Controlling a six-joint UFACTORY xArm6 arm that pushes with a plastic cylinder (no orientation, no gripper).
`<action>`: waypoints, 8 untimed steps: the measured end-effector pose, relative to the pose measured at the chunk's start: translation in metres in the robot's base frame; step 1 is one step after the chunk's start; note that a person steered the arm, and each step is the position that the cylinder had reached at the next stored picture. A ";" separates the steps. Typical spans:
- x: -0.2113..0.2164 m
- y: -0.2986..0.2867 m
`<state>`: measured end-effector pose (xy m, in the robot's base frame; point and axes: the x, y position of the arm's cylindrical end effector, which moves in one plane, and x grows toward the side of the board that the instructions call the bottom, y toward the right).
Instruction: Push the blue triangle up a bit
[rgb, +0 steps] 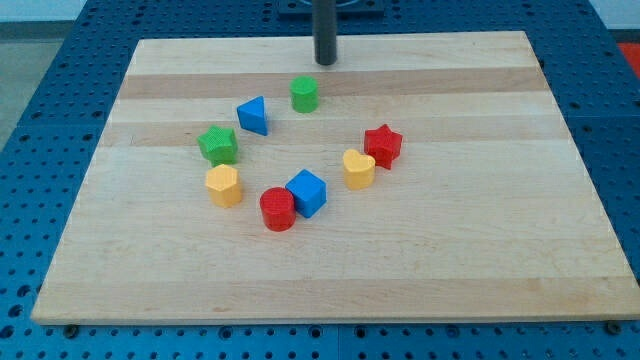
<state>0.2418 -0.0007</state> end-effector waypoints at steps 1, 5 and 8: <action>0.002 0.000; 0.110 -0.002; 0.139 -0.027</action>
<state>0.3808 -0.0275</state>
